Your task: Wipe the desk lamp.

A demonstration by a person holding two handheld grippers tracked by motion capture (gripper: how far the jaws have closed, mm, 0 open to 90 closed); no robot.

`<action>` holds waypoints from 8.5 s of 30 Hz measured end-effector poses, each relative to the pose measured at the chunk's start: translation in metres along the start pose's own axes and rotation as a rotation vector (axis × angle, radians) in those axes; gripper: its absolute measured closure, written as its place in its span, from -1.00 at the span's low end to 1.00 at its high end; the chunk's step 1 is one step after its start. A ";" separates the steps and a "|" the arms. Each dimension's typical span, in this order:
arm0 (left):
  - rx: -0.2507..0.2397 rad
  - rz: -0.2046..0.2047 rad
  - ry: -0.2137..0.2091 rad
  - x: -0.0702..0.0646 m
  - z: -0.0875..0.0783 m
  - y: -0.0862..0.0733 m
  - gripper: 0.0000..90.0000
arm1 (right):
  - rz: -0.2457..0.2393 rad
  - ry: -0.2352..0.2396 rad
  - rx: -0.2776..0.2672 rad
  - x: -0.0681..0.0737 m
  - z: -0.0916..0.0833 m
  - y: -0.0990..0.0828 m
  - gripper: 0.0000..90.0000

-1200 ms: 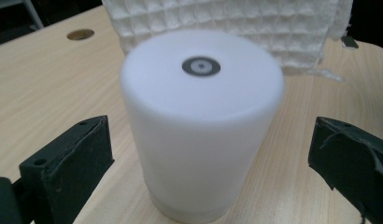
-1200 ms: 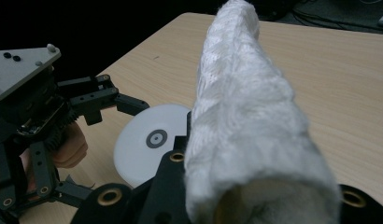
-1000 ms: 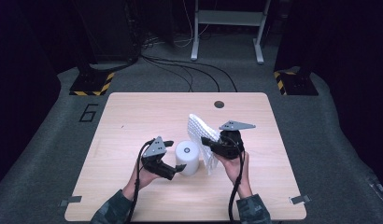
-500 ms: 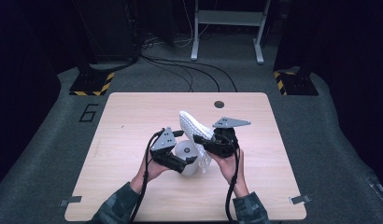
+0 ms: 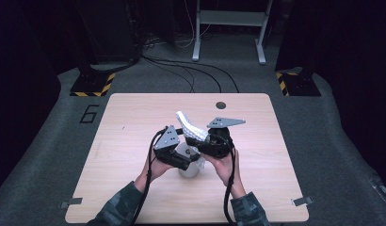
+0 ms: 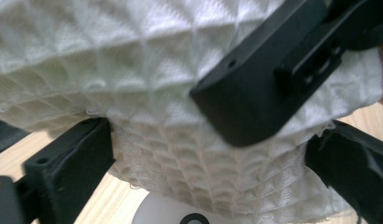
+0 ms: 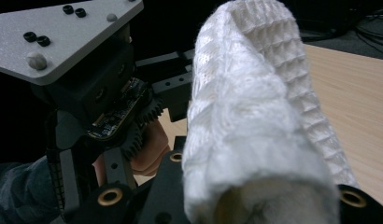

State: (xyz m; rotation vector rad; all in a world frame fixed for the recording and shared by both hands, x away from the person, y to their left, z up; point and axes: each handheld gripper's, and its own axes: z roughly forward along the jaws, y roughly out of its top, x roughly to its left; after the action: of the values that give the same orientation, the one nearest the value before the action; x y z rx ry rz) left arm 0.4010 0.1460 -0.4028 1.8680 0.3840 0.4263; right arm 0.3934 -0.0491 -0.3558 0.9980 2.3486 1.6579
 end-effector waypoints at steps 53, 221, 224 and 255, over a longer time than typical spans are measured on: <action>0.115 -0.088 0.180 0.042 -0.070 -0.065 0.75 | -0.075 -0.188 0.011 -0.020 0.045 -0.093 -1.00; 0.269 -0.029 -0.015 0.022 -0.030 -0.092 0.79 | -0.156 -0.223 0.015 -0.025 0.074 -0.107 -0.83; 0.273 -0.016 -0.009 0.025 -0.029 -0.090 0.79 | -0.159 -0.222 0.016 -0.025 0.074 -0.107 -0.83; 0.397 0.046 -0.030 0.043 0.003 -0.108 0.80 | -0.145 -0.216 0.023 -0.026 0.074 -0.107 -0.83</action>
State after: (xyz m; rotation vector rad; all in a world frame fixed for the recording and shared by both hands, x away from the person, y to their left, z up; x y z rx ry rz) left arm 0.4338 0.1979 -0.5013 2.2698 0.4288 0.3708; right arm 0.3970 -0.0244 -0.4862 0.9342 2.2449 1.3988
